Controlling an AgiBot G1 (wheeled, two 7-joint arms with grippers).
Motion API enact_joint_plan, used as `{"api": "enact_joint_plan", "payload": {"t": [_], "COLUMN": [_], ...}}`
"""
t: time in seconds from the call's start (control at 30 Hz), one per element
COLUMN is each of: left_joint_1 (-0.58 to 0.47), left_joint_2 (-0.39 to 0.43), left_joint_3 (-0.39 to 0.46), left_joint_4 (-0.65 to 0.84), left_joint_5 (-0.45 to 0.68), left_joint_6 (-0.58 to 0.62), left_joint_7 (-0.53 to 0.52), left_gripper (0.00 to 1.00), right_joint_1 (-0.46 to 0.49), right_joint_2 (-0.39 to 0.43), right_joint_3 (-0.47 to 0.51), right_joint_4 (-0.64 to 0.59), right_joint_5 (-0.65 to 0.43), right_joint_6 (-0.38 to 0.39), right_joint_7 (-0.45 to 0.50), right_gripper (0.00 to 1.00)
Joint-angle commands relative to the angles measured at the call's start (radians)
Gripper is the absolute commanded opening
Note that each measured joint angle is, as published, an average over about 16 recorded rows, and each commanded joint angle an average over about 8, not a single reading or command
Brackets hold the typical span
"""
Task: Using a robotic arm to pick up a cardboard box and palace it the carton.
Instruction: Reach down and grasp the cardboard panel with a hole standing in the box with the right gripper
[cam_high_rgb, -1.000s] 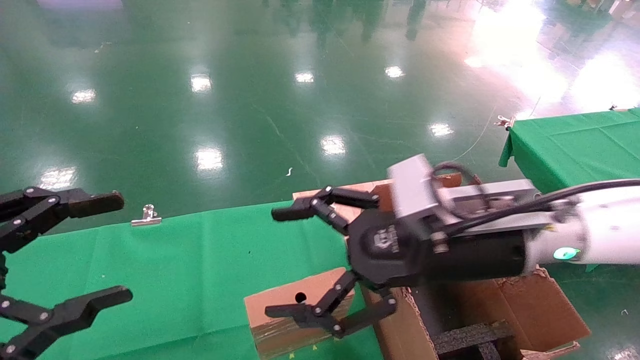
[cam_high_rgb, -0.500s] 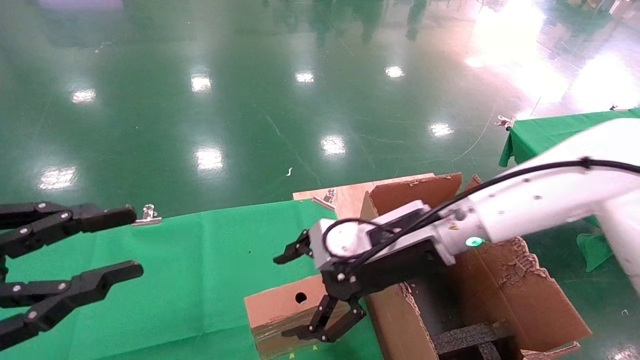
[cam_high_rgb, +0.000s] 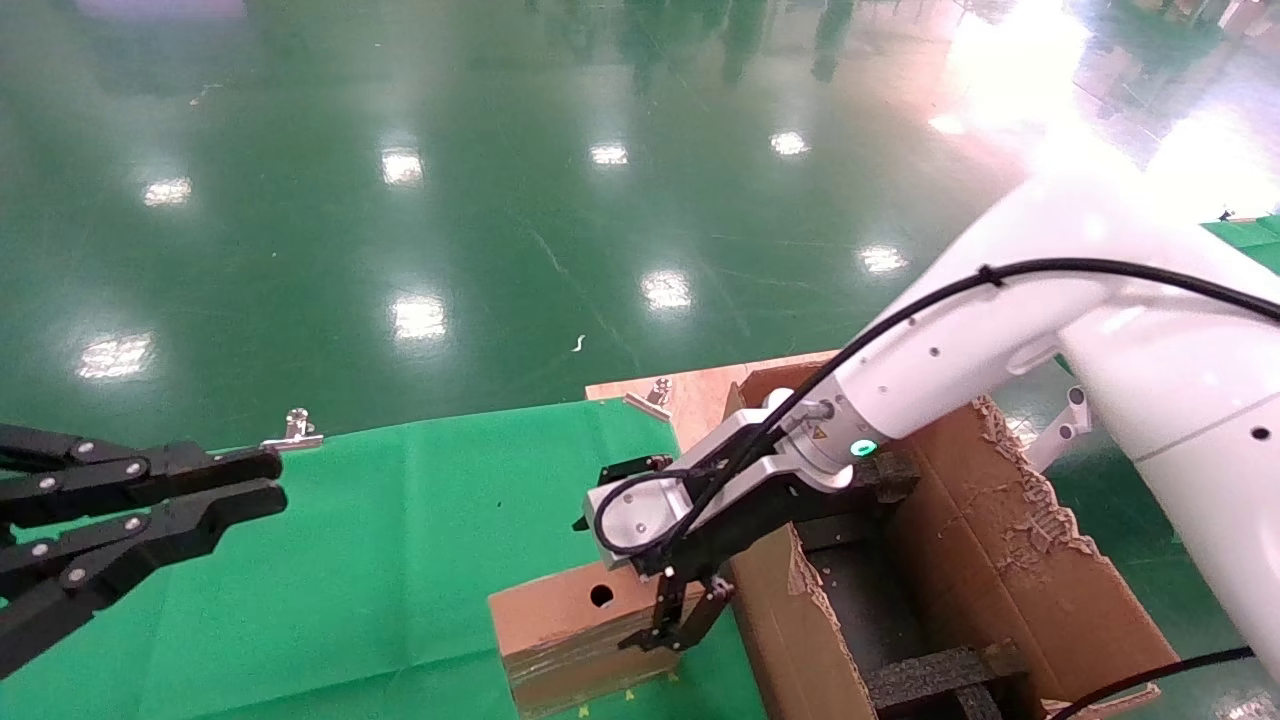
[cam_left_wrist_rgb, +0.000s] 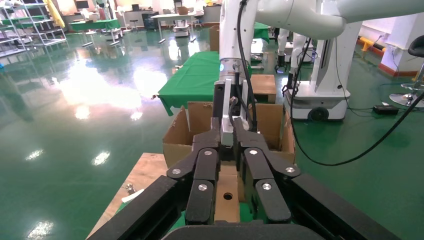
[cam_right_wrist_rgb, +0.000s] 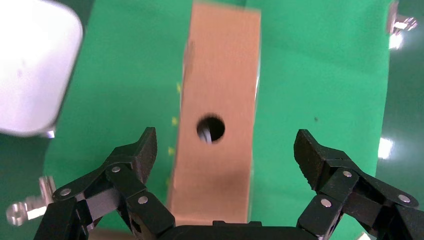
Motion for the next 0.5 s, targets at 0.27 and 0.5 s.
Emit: {"api": "enact_joint_plan", "payload": {"t": [0.27,0.5], "left_joint_1": [0.000,0.000], "left_joint_2": [0.000,0.000], "left_joint_3": [0.000,0.000], "left_joint_4": [0.000,0.000], "left_joint_5": [0.000,-0.001], "left_joint_6": [0.000,0.000], "left_joint_7": [0.000,0.000], "left_gripper": [0.75,1.00], "right_joint_1": [0.041,0.045], "right_joint_2": [-0.035,-0.042], "right_joint_3": [-0.067,-0.080], "right_joint_4": [-0.022,-0.036], "right_joint_5": [-0.033,-0.030], "right_joint_6": [0.005,0.003], "right_joint_7": [-0.028,-0.029], "right_gripper": [0.75,0.00]}}
